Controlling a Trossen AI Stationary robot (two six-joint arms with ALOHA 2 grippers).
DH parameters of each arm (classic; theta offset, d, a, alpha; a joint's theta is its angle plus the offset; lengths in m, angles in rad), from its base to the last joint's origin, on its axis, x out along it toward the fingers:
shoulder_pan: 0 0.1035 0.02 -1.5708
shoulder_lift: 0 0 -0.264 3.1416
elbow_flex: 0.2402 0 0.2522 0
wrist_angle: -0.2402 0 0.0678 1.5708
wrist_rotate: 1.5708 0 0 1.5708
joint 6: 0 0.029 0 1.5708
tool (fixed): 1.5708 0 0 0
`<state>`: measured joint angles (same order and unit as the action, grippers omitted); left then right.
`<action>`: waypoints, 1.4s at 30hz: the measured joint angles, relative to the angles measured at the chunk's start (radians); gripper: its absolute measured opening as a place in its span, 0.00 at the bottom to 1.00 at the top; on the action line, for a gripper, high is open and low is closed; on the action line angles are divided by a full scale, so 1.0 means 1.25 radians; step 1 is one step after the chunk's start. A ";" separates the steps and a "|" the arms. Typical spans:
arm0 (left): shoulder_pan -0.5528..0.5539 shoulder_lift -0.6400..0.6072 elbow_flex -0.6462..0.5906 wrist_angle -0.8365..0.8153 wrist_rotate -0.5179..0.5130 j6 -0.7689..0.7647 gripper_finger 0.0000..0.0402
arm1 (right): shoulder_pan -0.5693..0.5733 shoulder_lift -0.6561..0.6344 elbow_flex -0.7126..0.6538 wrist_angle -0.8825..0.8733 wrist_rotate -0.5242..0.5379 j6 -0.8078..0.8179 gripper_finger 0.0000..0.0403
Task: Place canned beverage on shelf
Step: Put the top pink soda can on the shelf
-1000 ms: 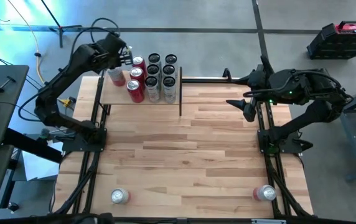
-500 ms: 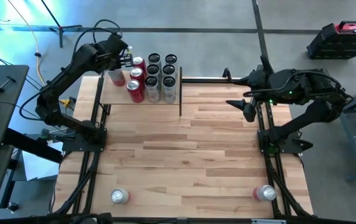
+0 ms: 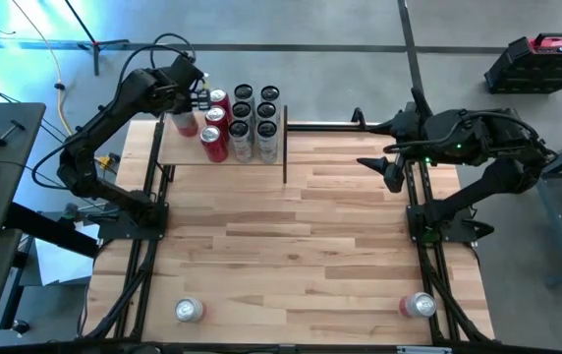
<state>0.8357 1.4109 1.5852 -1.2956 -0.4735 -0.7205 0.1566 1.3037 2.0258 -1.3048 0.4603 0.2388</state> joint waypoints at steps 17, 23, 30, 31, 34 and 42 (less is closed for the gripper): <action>-0.045 -0.036 0.002 -0.081 0.128 0.029 0.00 | 0.000 0.000 0.000 0.000 0.000 0.012 0.86; -0.044 -0.075 0.012 -0.086 0.120 0.027 0.00 | 0.000 0.000 0.000 0.000 0.001 -0.010 0.86; -0.028 -0.080 0.012 -0.068 0.105 0.034 0.00 | 0.000 0.000 0.000 0.004 0.001 -0.018 0.86; -0.028 -0.079 0.012 -0.060 0.105 0.037 0.00 | 0.000 0.000 0.000 0.004 0.001 -0.018 0.86; -0.030 -0.080 0.012 -0.003 0.109 0.060 0.00 | 0.000 0.000 0.000 0.004 0.001 -0.017 0.86; -0.026 -0.037 0.012 0.060 0.142 0.089 0.00 | 0.000 0.000 0.000 0.004 0.001 -0.009 0.86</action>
<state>0.8035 1.3650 1.6001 -1.2209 -0.2964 -0.6087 0.1569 1.3037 2.0257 -1.2997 0.4610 0.2272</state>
